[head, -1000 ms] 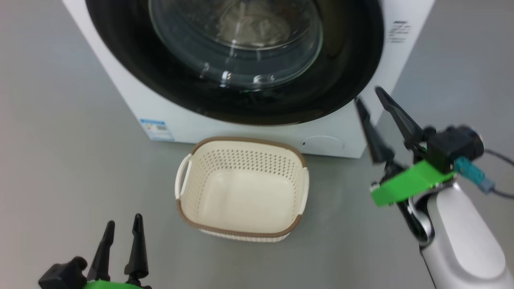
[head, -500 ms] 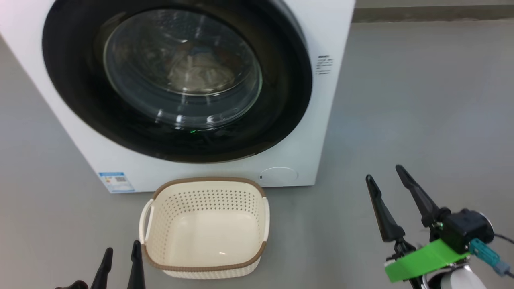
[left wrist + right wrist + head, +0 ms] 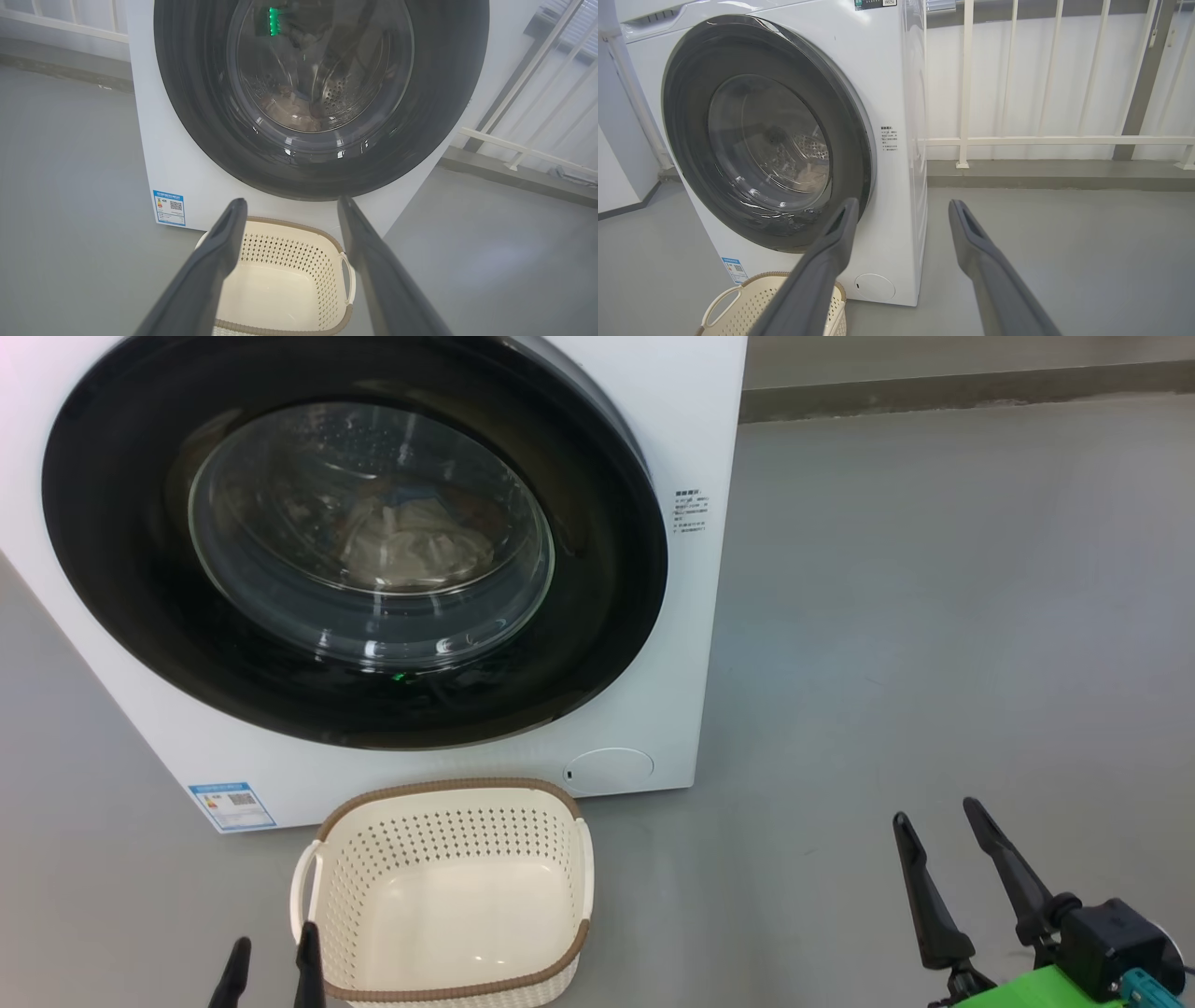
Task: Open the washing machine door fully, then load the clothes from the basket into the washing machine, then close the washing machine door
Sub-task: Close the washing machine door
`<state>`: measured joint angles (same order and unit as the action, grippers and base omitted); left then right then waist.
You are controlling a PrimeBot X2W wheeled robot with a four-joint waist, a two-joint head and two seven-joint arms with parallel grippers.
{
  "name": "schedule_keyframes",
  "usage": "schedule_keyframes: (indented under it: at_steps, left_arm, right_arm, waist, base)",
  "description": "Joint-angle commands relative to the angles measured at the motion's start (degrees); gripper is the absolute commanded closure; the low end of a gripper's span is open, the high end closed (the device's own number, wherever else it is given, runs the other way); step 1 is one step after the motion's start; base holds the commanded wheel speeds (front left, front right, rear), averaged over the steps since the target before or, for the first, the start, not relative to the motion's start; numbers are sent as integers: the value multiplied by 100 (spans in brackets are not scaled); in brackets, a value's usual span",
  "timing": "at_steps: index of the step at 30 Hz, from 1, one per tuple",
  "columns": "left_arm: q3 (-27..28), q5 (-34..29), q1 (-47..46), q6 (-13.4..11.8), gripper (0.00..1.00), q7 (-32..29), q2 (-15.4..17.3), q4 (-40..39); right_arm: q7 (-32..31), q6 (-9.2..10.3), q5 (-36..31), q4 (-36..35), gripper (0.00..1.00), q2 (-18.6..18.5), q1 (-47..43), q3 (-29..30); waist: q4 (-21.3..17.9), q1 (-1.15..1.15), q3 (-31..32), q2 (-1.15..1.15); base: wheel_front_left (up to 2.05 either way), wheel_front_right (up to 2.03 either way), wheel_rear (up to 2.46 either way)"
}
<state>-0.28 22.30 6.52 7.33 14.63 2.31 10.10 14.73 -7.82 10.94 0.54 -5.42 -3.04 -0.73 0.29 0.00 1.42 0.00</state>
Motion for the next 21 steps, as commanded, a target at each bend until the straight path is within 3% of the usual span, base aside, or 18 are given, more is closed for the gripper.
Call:
schedule_keyframes:
  at_steps: [1, 21]
  left_arm:
    - [209, -71, -43, 15, 0, 37, 59, -110]
    - [241, -101, 39, 15, 0, 37, 57, -181]
  right_arm:
    - [27, 33, -55, -131, 0, -21, 50, -86]
    - [27, 33, -292, 732, 0, 11, 57, 336]
  waist:
    - [-1, 0, 0, 0]
    - [151, 0, 5, 0]
  base:
    - [0, 0, 0]
    - [0, 0, 0]
